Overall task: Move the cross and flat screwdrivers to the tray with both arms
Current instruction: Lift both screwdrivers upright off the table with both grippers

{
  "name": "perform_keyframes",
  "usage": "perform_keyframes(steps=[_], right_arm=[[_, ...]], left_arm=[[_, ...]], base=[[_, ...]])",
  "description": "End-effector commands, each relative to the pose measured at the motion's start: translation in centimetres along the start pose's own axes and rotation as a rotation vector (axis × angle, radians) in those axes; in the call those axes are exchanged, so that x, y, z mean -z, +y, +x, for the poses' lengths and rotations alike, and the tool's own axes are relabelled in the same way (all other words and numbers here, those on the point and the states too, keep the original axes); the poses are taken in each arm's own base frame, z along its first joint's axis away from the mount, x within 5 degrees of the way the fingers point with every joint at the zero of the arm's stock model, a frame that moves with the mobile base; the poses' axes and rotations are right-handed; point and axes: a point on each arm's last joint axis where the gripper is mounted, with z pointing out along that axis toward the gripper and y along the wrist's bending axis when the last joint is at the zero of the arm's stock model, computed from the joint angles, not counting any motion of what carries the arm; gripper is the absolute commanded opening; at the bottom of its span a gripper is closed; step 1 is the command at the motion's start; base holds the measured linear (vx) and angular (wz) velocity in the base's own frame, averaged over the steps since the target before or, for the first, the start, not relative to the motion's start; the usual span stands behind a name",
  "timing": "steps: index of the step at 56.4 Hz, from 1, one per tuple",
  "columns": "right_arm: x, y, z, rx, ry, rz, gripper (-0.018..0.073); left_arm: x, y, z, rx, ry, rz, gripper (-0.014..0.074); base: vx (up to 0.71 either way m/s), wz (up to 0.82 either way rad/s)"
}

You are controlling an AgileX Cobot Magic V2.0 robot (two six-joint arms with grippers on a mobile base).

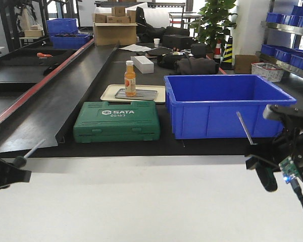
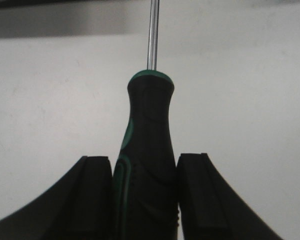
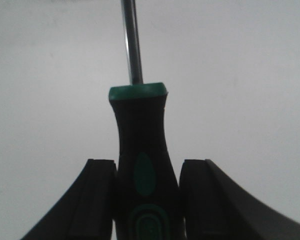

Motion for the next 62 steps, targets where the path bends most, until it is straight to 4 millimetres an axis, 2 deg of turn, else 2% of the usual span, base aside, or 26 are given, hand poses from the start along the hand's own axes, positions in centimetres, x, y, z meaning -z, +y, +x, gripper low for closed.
perform_keyframes(steps=[1,8,15,26,42,52,62], right_arm=[[5.7,1.8,-2.0,0.039,-0.243,-0.030,-0.0009],[10.1,3.1,-1.4,0.051,-0.459,-0.068,-0.0009],[12.5,3.7,0.5,0.068,-0.602,-0.080,-0.0009],[14.4,4.2,4.4,0.177,-0.704,-0.059,-0.0009],[17.8,5.4,9.8,0.271,-0.853,-0.074,-0.0009],[19.9,6.0,11.7,0.275,-0.931,-0.089,-0.0009],[21.3,6.4,12.3,0.287,-0.975,-0.088,-0.0009]], left_arm=[[4.8,-0.1,-2.4,0.023,-0.250,0.012,-0.0004],[8.4,-0.1,-2.0,0.024,-0.389,0.013,-0.0004],[10.7,0.0,-1.0,0.018,-0.480,0.011,-0.0004],[13.1,0.0,1.0,0.019,-0.617,0.013,-0.0004],[16.8,0.0,5.4,0.019,-0.822,0.015,-0.0004],[19.2,0.0,7.8,0.019,-0.904,0.014,-0.0004],[20.9,0.0,8.7,0.019,-0.965,0.013,-0.0003]], base=[[0.00,0.00],[0.00,0.00],[0.00,0.00],[0.00,0.00],[0.00,0.00],[0.00,0.00],[0.00,0.00]])
